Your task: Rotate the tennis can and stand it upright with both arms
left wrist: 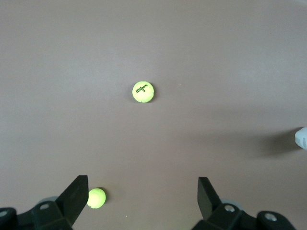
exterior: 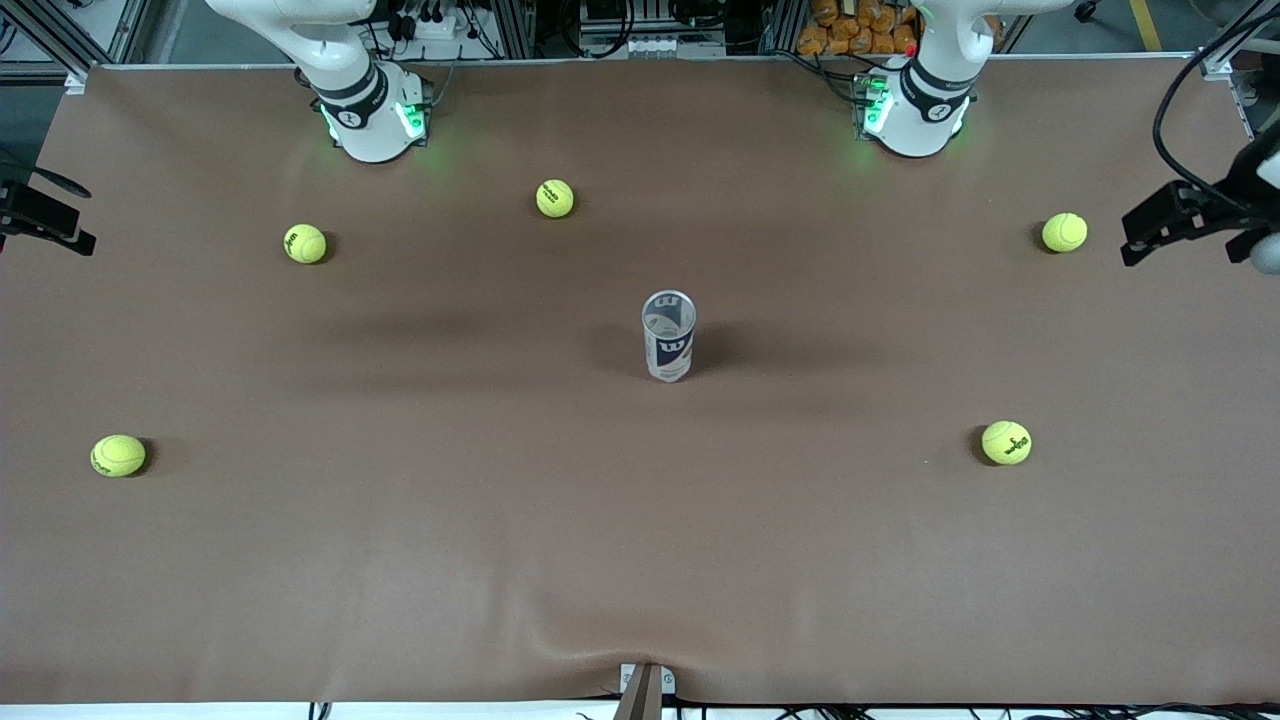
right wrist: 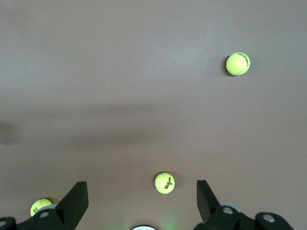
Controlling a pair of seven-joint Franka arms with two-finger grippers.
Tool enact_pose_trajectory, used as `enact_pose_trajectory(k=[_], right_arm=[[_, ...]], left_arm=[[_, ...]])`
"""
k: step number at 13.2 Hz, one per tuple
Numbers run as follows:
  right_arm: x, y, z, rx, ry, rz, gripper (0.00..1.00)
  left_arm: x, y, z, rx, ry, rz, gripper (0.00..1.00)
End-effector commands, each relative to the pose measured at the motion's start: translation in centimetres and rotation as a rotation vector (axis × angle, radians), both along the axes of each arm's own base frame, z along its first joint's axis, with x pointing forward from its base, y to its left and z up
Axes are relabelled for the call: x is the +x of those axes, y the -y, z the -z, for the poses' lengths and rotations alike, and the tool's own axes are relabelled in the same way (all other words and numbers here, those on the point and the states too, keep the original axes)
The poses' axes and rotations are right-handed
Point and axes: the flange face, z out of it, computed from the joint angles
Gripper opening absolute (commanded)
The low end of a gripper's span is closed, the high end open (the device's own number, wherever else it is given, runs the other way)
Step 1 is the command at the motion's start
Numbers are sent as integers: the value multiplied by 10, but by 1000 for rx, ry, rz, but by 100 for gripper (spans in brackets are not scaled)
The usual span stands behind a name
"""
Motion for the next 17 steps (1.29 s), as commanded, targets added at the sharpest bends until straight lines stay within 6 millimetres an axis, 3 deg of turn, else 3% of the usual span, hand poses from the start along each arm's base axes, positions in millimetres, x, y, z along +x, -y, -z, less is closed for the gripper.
enact_pose_trajectory(k=[1,2,5,9,11,14,17], right_arm=[[-2,0,-3,-7,-1,-13,100],[-2,0,-3,-7,-1,-13,100],[-2,0,-3,-8,-2,-15,100],[-2,0,-3,-8,-3,-15,100],[-2,0,-2,-8,-5,-15,100],[-2,0,-2,-8,-5,-16,100],[-2,0,-2,-8,-5,-16,100]], left_arm=[[-23,2,-9,-18,-5,6,100],[-32,2,-8,-19,-7,-1,100],[-26,0,-1,-20,4,-2,100],[-24,-3,-11,-20,42,9,100],[-22,-18,-9,-46,38,-33,100],[-15,-23,6,-65,9,-49,100],[-14,-24,8,-63,4,-48,100]])
